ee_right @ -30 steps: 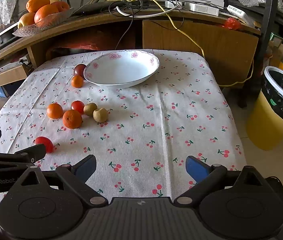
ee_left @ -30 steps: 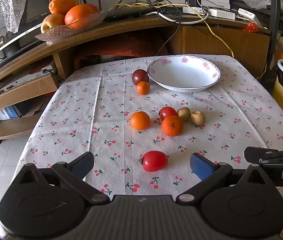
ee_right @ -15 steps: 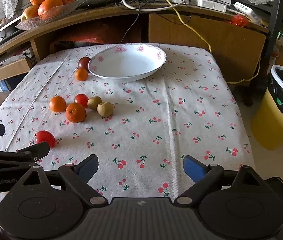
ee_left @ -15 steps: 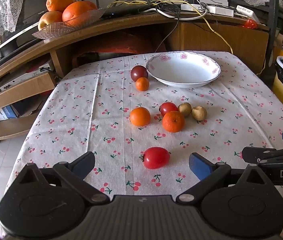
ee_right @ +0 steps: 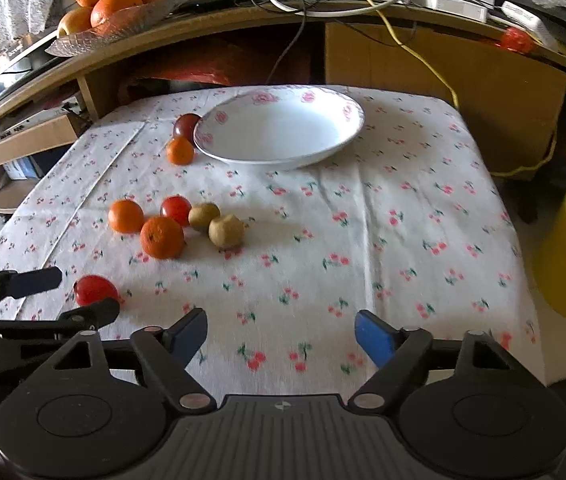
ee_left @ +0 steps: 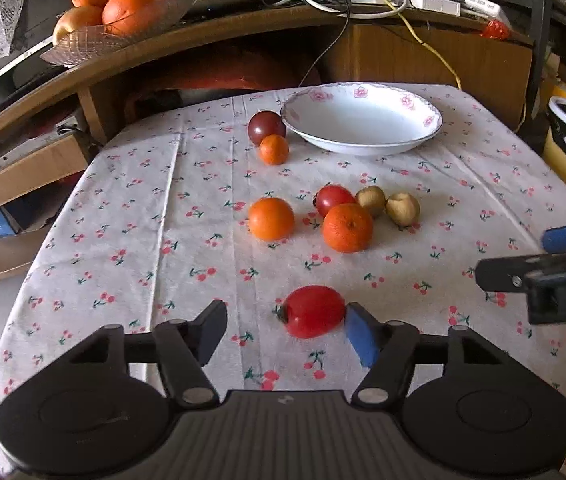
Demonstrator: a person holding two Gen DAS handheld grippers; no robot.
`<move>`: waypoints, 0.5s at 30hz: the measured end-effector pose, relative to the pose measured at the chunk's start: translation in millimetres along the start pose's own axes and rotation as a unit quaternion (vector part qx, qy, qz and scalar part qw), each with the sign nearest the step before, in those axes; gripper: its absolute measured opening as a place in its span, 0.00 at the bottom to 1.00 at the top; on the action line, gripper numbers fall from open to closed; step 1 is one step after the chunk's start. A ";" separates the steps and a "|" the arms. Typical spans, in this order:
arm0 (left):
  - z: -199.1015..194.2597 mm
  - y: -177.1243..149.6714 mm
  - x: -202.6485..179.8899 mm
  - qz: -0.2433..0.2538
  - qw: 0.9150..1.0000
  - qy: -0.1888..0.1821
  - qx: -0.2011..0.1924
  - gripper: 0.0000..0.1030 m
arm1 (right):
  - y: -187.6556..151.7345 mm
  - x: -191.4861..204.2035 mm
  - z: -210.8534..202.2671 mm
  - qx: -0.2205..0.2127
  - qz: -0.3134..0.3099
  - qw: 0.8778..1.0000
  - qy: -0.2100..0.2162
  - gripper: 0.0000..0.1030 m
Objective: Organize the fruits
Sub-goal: 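Move the right tool toward a brown kiwi while the left tool approaches a red tomato, then close the right gripper on the kiwi while the left gripper closes on the tomato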
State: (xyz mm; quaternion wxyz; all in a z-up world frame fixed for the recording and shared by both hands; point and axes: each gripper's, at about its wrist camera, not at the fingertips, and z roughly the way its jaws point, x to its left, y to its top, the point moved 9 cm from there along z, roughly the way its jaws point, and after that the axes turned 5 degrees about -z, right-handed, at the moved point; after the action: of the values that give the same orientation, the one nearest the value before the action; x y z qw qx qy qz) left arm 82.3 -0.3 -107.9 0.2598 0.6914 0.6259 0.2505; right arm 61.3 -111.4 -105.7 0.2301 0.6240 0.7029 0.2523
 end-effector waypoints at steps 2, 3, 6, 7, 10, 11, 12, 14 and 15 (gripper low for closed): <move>1.3 2.7 -1.6 0.009 1.000 0.000 -0.004 0.65 | 4.9 -0.9 5.2 -0.001 -0.004 1.000 0.007 0.68; 2.0 3.9 -2.8 0.012 1.000 -0.002 -0.004 0.63 | 7.4 -0.4 8.2 -0.001 -0.008 1.000 0.010 0.66; 5.2 3.8 -6.7 0.016 1.000 -0.014 0.002 0.55 | 15.0 1.5 15.3 -0.004 -0.018 1.000 0.018 0.62; 6.9 2.9 -8.0 0.019 1.000 -0.015 0.005 0.52 | 18.0 2.5 17.5 -0.005 -0.021 1.000 0.021 0.62; 7.8 3.8 -9.5 0.022 1.000 -0.021 0.004 0.49 | 27.9 8.5 25.1 -0.009 -0.038 0.999 0.035 0.55; 8.3 3.9 -9.2 0.021 1.000 -0.023 0.005 0.48 | 30.8 10.8 28.3 -0.010 -0.044 0.998 0.041 0.53; 8.8 4.3 -9.0 0.020 0.999 -0.025 0.005 0.47 | 33.0 12.7 31.8 -0.009 -0.050 0.998 0.046 0.48; 9.9 4.5 -8.2 0.017 0.999 -0.029 0.006 0.46 | 36.6 15.7 41.4 -0.001 -0.061 0.997 0.052 0.41; 10.3 4.9 -8.1 0.016 0.999 -0.030 0.006 0.46 | 37.6 16.8 45.7 0.004 -0.063 0.996 0.056 0.36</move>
State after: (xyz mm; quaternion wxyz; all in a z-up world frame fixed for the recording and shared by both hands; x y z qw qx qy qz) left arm 92.1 -9.2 -112.4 0.2704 0.7100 0.6081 0.2302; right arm 117.1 -88.1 -116.7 0.2031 0.5641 0.7537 0.2692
